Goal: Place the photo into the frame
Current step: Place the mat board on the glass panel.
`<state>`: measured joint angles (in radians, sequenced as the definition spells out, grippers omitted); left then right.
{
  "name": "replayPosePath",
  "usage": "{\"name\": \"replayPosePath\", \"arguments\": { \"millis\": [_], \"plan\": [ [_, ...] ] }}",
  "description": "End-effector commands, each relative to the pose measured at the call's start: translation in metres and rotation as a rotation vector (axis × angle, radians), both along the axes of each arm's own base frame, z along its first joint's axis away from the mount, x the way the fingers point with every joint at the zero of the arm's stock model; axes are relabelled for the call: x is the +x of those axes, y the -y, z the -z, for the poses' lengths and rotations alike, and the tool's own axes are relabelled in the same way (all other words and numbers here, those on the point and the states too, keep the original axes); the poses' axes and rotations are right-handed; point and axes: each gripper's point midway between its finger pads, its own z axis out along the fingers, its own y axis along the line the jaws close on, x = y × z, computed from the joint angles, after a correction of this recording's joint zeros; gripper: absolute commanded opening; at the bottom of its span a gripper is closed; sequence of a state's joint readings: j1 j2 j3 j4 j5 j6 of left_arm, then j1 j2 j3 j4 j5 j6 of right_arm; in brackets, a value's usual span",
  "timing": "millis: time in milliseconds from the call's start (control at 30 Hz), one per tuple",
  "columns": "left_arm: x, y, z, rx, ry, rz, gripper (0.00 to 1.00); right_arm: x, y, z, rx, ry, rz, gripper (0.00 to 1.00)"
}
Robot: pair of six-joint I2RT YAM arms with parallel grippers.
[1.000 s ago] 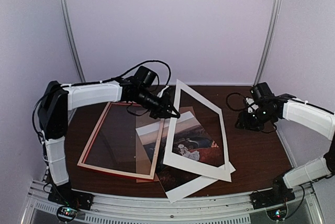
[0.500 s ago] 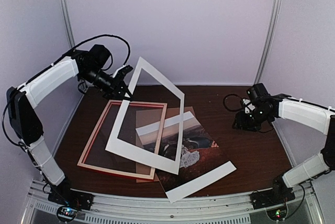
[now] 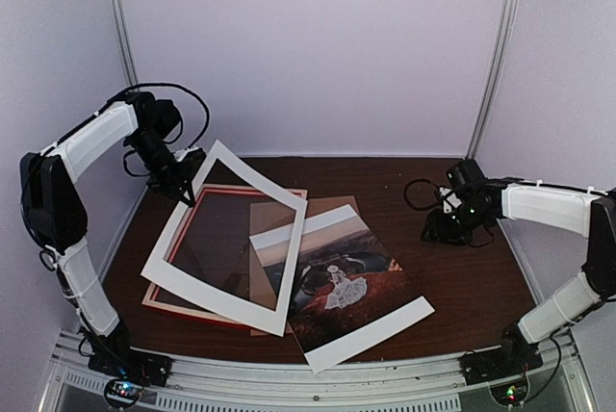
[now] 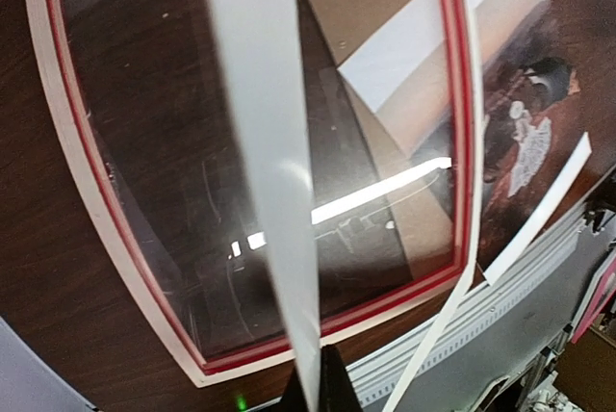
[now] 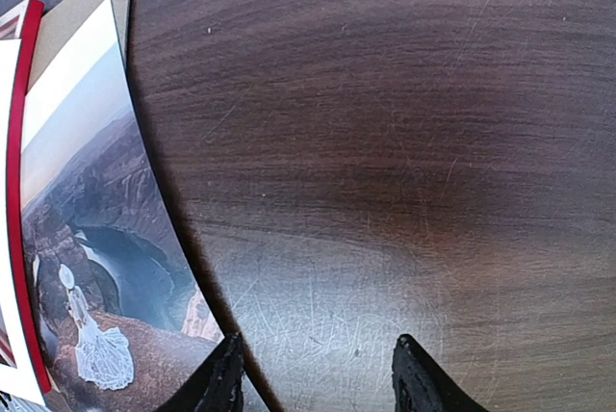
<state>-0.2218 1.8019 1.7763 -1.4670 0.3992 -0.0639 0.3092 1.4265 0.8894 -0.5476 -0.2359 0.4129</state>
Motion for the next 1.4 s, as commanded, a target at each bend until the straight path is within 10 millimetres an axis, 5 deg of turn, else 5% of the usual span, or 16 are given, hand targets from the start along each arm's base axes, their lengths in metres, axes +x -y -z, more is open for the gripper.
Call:
{"name": "replayPosePath", "arguments": {
  "millis": [0,533,900,1367],
  "plan": [
    [0.012,-0.028,0.029,0.173,-0.045,0.005,0.00,0.000,-0.003,0.008,0.006,0.002,-0.019,0.52],
    [0.048,-0.066,0.068,0.235,-0.071,-0.173,0.00,0.000,-0.004,0.015,0.005,-0.015,-0.023,0.52],
    [0.060,-0.045,0.081,0.075,-0.083,-0.220,0.00,0.000,-0.005,0.021,0.003,-0.030,-0.023,0.52],
    [0.053,-0.054,0.089,0.089,-0.102,-0.252,0.00,0.000,-0.005,0.024,0.002,-0.036,-0.024,0.51]
  ]
}}
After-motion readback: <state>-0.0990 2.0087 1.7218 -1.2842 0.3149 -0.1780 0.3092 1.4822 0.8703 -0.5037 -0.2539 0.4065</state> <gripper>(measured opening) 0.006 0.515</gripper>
